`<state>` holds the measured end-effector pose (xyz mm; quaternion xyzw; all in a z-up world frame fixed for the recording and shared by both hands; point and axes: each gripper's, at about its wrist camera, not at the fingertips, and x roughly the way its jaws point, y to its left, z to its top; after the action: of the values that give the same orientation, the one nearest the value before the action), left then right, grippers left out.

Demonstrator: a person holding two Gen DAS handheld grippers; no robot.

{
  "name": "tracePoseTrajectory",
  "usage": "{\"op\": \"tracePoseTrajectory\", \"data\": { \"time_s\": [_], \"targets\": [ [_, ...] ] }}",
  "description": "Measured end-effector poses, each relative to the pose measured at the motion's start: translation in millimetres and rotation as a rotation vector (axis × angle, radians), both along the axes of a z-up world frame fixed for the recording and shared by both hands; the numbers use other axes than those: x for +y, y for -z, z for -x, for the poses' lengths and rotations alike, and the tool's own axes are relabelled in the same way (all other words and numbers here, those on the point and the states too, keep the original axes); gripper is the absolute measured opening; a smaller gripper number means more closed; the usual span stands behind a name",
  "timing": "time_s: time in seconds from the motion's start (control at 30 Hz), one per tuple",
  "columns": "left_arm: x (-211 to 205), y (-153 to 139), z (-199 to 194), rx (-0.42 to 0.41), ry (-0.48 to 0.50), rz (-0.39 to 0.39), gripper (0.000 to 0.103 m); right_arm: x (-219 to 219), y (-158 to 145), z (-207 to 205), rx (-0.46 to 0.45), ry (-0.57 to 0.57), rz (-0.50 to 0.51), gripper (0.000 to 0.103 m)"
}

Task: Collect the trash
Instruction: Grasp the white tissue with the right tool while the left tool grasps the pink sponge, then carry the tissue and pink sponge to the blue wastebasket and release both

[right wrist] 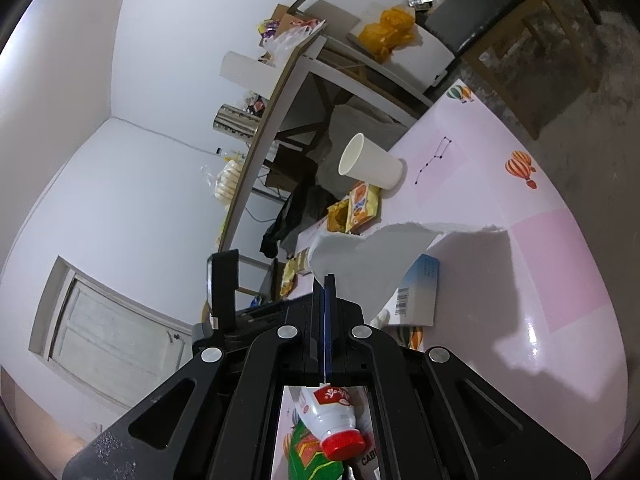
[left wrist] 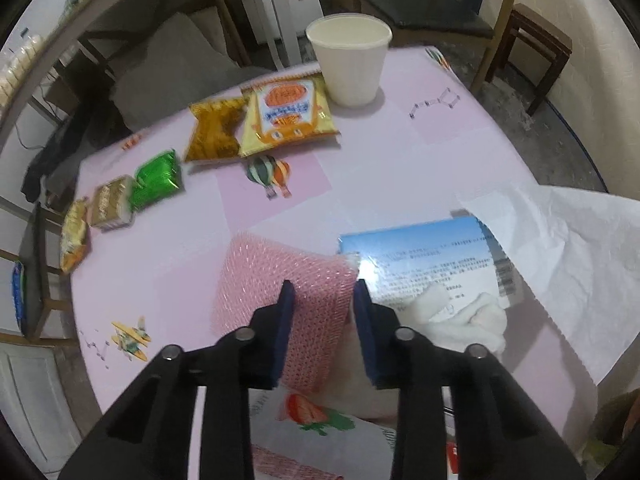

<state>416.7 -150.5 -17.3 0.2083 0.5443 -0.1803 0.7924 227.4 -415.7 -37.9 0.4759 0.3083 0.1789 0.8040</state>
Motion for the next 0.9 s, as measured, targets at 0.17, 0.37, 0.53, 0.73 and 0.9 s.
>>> {"op": "tracePoseTrajectory", "data": {
  "time_s": [0.17,0.37,0.53,0.73,0.9],
  "targets": [
    [5,-24,4,-0.116,0.016,-0.004,0.001,2,-5,2,-0.020,0.006,0.016,0.000],
    [20,-50,10,-0.259,0.012,-0.019,0.000,6,-15,8,-0.048,0.017,0.028,0.000],
    [35,-73,18,-0.346,-0.002,0.014,0.000,10,-26,15,-0.062,0.016,0.042,0.000],
    [43,-116,45,-0.408,0.024,0.088,0.000,9,-46,27,-0.098,0.024,0.063,0.000],
    [24,-153,90,-0.444,0.118,0.159,0.000,2,-64,53,-0.139,0.043,0.088,0.000]
  ]
}}
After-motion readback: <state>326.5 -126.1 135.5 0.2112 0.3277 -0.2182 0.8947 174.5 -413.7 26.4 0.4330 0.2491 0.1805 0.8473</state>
